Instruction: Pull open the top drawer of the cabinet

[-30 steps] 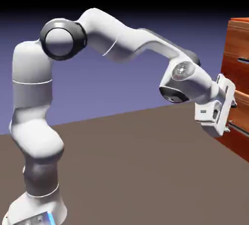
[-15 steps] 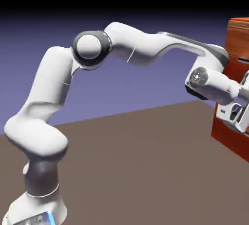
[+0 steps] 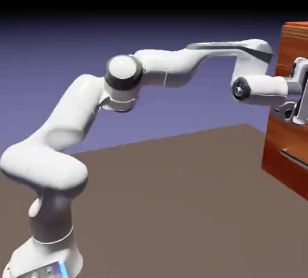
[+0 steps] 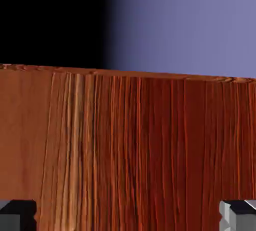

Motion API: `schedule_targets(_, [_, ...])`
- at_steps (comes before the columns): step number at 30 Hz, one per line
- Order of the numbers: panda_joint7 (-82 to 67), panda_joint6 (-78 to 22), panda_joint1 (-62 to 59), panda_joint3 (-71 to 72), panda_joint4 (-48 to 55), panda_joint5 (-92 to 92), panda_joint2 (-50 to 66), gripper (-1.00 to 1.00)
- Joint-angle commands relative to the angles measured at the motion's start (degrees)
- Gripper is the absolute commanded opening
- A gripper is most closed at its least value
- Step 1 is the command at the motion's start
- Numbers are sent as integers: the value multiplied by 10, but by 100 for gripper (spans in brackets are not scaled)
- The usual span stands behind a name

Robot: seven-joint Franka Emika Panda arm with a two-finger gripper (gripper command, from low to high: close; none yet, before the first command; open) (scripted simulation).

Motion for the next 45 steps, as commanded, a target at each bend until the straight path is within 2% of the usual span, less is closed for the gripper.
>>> schedule_targets(1, [-1, -2, 7, -12, 16, 25, 15, 0])
schedule_targets(5, [-2, -5, 21, -36, 48, 76, 46, 0])
schedule_targets(21, [380, 37, -132, -178, 313, -55, 231, 0])
schedule_targets(22, [380, 37, -132, -178, 313, -55, 231, -100])
schedule_targets(23, [380, 37, -132, -178, 313, -55, 231, -100])
schedule_targets(32, [249, -28, -16, -193, 126, 49, 203, -100])
schedule_targets(45, [151, -125, 155, -237, -144, 113, 176, -100])
